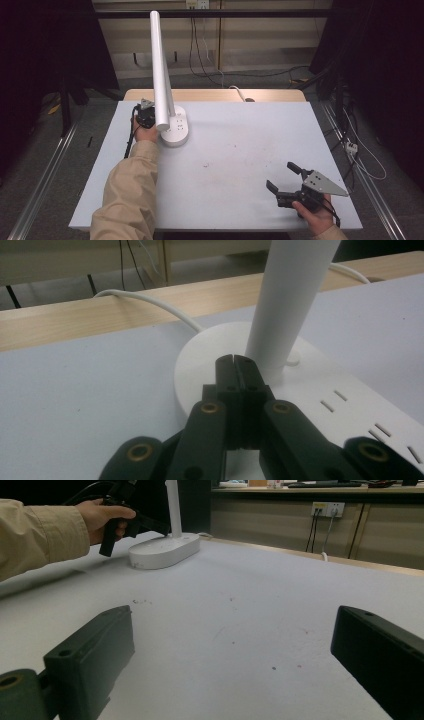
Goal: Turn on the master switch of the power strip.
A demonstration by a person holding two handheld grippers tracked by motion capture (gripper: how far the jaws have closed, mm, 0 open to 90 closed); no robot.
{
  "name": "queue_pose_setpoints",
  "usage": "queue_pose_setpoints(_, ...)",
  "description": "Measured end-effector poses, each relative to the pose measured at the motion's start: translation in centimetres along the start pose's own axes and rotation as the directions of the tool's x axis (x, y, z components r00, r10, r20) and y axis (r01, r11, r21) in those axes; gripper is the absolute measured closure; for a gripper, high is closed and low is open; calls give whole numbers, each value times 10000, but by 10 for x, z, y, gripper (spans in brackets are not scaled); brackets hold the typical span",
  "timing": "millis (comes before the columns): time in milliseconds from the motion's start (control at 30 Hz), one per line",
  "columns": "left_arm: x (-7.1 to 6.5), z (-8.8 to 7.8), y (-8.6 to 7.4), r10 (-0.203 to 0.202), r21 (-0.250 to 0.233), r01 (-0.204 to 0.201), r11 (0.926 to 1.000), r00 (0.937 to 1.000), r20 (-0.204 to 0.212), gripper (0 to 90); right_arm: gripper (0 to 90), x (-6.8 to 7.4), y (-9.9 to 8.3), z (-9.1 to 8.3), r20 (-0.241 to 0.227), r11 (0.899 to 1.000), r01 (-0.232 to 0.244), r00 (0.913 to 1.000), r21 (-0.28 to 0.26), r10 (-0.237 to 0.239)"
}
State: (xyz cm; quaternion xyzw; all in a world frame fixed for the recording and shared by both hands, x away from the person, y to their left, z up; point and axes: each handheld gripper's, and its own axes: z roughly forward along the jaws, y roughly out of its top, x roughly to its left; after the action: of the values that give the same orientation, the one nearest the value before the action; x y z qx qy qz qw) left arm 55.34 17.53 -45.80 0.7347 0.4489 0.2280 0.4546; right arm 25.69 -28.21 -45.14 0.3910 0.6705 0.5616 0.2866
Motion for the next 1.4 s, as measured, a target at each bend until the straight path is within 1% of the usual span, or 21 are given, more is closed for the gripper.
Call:
queue_pose_setpoints(167,1,2,0,-1,-67,1,10000,10000,-58,900,32,0,0,0,-52,10000,-11,10000,19,11)
queue_pose_setpoints(333,2,3,0,-128,-73,127,9999,9999,-26,900,33,0,0,0,-80,10000,-6,10000,18,6)
queue_pose_setpoints(367,2,3,0,-210,-97,209,9997,9998,-73,900,32,0,0,0,-78,10000,-10,10000,14,10)
queue_pose_setpoints(500,3,4,0,-158,-66,157,9999,9998,-93,900,33,1,0,0,-104,10000,-11,9999,3,11)
queue_pose_setpoints(533,3,4,0,-76,-49,76,10000,9999,-103,900,32,1,0,0,-88,10000,-6,10000,6,6)
queue_pose_setpoints(633,3,5,1,-302,-29,302,9995,9995,-61,900,32,1,-1,1,-108,10000,-14,9999,18,14)
queue_pose_setpoints(667,3,5,2,-223,16,223,9997,9997,-88,900,32,1,-1,0,-120,10000,-14,9999,20,15)
queue_pose_setpoints(700,2,6,1,-298,-56,297,9995,9995,-120,900,32,1,-1,0,-137,10000,-19,9999,15,19)
queue_pose_setpoints(733,3,6,1,-174,25,174,9998,9998,-123,900,32,1,-1,0,-123,10000,-10,9999,15,10)
queue_pose_setpoints(800,1,7,1,-206,25,207,9998,9997,-147,900,32,1,-1,0,-135,10000,-23,9999,3,23)
queue_pose_setpoints(867,-1,9,2,-212,37,212,9998,9998,-35,900,32,1,-1,1,-133,10000,-19,9999,-2,19)
queue_pose_setpoints(900,-2,9,2,-73,97,73,9999,9999,-79,900,32,1,-1,0,-120,10000,-24,9999,-10,24)
queue_pose_setpoints(933,-5,10,3,-64,84,65,9999,9998,-164,900,32,1,-1,0,-117,10000,-30,9999,-25,30)
queue_pose_setpoints(1067,-3,10,2,-337,96,338,9994,9994,-109,900,32,1,0,-1,-120,10000,0,9999,-43,-1)
queue_pose_setpoints(1100,-4,10,2,-249,103,251,9996,9996,-107,900,32,1,-1,-2,-129,10000,4,9999,-49,-5)
queue_pose_setpoints(1200,-3,10,2,-287,101,289,9995,9995,-121,900,32,1,-1,-3,-138,10000,16,9999,-59,-17)
queue_pose_setpoints(1267,-3,10,2,-493,57,494,9988,9988,-50,900,32,0,-1,-4,-130,10000,19,9999,-78,-20)
queue_pose_setpoints(1300,-3,10,3,-337,155,338,9993,9994,-66,900,32,0,-1,-4,-129,10000,24,9999,-69,-25)
queue_pose_setpoints(1333,-3,10,3,-292,195,293,9994,9995,-83,900,32,0,-1,-4,-115,10000,8,9999,-72,-9)
queue_pose_setpoints(1367,-3,10,3,-412,154,414,9990,9991,-104,900,32,0,-1,-5,-124,10000,12,9999,-84,-13)
queue_pose_setpoints(1400,-2,9,3,-325,243,328,9992,9994,-142,900,32,0,-1,-5,-111,10000,9,9999,-76,-10)
